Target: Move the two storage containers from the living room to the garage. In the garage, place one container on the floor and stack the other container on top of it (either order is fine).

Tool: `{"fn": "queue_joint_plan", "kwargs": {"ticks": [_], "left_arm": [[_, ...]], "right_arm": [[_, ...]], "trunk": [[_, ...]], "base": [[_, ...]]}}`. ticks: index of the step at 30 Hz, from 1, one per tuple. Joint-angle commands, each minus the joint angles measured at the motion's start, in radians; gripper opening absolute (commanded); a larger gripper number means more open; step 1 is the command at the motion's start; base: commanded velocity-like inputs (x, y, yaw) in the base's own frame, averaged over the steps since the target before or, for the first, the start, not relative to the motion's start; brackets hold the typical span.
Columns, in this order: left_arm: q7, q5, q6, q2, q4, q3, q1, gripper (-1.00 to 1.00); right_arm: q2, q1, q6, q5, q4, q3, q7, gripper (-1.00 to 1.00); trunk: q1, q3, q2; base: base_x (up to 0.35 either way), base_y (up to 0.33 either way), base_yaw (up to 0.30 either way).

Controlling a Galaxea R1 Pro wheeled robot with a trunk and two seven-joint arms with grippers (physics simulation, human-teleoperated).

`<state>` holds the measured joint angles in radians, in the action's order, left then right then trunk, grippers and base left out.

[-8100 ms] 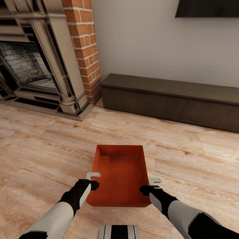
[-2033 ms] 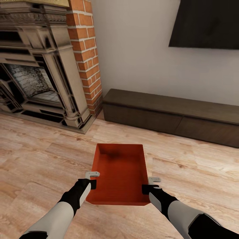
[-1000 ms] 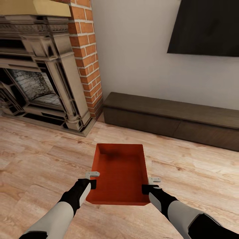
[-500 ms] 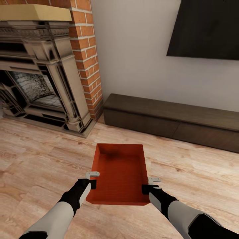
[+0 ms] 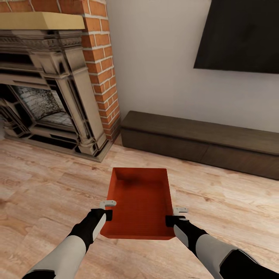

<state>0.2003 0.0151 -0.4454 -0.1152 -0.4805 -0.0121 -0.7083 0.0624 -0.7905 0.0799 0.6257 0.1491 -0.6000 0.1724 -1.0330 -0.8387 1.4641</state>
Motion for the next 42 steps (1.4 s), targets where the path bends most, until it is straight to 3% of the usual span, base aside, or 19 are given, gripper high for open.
{"fn": "queue_joint_plan", "kwargs": {"ticks": [1,42], "left_arm": [[0.008,-0.009,-0.009,0.006,0.0,-0.009,0.0,-1.0],[0.008,-0.009,-0.009,0.006,0.0,-0.009,0.0,-1.0]], "right_arm": [[-0.001,0.0,0.004,-0.003,0.007,-0.038,0.004,-1.0],[-0.003,0.0,0.004,-0.003,0.007,-0.038,0.002,-1.0]], "trunk": [[0.004,0.003,-0.007],[0.161,0.131,-0.294]], "base": [[0.0,0.0,0.0],[0.0,0.0,0.0]]}}
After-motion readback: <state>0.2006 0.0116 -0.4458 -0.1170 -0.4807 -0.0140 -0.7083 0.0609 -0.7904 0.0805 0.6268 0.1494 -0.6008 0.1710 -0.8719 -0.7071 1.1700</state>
